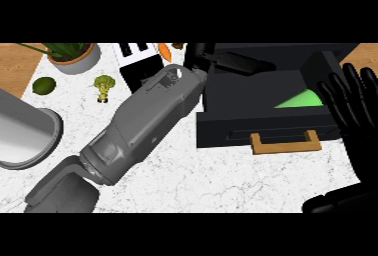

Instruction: Pick up the cup, place it into the drawer and close the drawer

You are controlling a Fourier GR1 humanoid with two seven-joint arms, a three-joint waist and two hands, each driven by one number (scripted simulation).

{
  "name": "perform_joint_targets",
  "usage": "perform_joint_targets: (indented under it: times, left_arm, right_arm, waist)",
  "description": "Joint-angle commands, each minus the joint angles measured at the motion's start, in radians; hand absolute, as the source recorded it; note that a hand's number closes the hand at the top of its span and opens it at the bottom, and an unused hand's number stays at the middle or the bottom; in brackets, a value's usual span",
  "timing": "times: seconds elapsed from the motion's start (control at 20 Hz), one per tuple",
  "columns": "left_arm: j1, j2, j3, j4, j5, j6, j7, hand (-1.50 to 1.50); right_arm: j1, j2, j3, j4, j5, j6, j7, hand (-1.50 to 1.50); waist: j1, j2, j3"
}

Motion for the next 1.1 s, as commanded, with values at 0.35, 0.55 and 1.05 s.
perform_joint_targets:
  times: [0.35, 0.55, 1.05]
  left_arm:
    - [0.122, 0.078, 0.108, -0.191, 0.027, 0.018, 0.027, -1.5]
    - [0.311, 0.168, 0.087, -0.391, 0.019, 0.043, 0.064, -1.5]
    - [0.689, 0.394, 0.113, -0.834, 0.03, 0.026, 0.182, -1.5]
  right_arm:
    - [0.071, -0.125, 0.016, -0.083, 0.092, 0.14, -0.02, 1.5]
    - [0.121, -0.174, -0.029, -0.11, 0.097, 0.169, -0.004, 1.5]
    - [0.053, -0.176, 0.059, -0.005, 0.308, 0.153, 0.028, 1.5]
  waist:
    - [0.062, -0.016, -0.001]
    - [0.08, -0.024, -0.001]
    - [0.079, -0.016, -0.001]
